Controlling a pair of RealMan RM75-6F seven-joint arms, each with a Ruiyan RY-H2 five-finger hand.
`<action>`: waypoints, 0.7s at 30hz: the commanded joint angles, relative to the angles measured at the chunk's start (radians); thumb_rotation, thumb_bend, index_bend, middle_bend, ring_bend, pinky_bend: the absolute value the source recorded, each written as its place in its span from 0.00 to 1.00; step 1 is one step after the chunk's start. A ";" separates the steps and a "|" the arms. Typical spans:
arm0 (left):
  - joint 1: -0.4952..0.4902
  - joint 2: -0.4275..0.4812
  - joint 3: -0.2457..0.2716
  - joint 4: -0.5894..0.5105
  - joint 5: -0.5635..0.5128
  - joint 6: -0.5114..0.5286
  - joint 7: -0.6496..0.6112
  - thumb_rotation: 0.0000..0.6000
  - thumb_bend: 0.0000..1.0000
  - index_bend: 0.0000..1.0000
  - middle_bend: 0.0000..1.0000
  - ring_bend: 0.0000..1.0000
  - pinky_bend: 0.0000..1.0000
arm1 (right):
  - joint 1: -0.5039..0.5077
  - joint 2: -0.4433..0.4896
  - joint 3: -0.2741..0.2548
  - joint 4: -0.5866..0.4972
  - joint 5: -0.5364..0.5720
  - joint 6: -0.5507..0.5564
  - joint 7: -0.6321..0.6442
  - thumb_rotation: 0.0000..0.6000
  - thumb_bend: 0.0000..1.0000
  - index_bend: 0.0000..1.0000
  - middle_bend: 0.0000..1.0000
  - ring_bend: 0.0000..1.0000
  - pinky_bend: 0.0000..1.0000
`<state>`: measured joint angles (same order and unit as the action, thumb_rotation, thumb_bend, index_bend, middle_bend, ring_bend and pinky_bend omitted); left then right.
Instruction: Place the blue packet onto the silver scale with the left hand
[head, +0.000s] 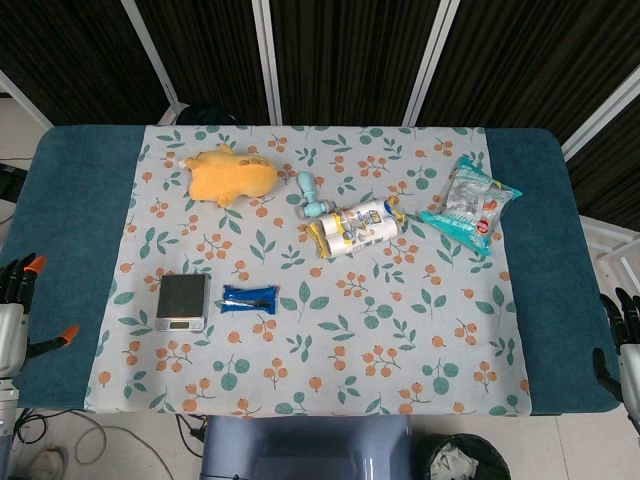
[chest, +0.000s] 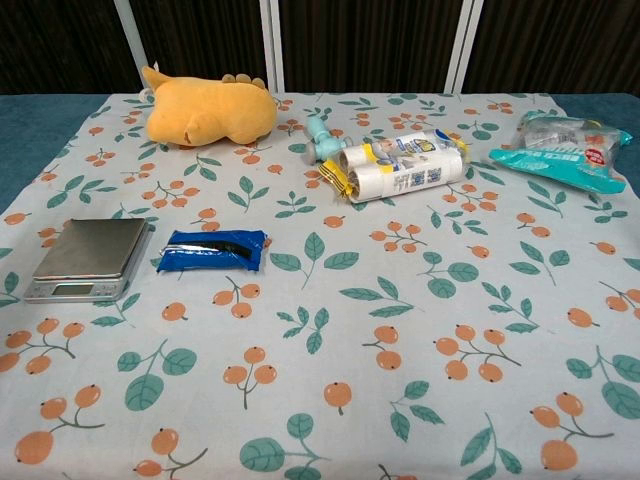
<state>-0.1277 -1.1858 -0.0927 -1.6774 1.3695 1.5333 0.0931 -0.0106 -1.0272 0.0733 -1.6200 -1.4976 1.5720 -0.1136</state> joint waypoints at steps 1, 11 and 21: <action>0.001 0.007 0.002 -0.008 0.001 -0.007 -0.008 1.00 0.06 0.08 0.03 0.00 0.06 | -0.002 0.001 0.000 -0.002 -0.001 0.003 -0.001 1.00 0.56 0.06 0.05 0.05 0.00; 0.005 0.008 -0.002 -0.015 -0.001 -0.009 0.003 1.00 0.06 0.07 0.02 0.00 0.06 | -0.004 0.005 0.002 -0.007 0.003 0.006 -0.002 1.00 0.56 0.06 0.05 0.05 0.00; 0.013 0.015 -0.004 -0.020 0.005 -0.005 -0.012 1.00 0.06 0.07 0.02 0.00 0.06 | -0.006 0.005 -0.001 -0.017 0.003 0.006 -0.015 1.00 0.56 0.06 0.05 0.05 0.00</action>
<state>-0.1156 -1.1709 -0.0967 -1.6970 1.3744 1.5285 0.0811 -0.0166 -1.0222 0.0725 -1.6372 -1.4953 1.5788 -0.1274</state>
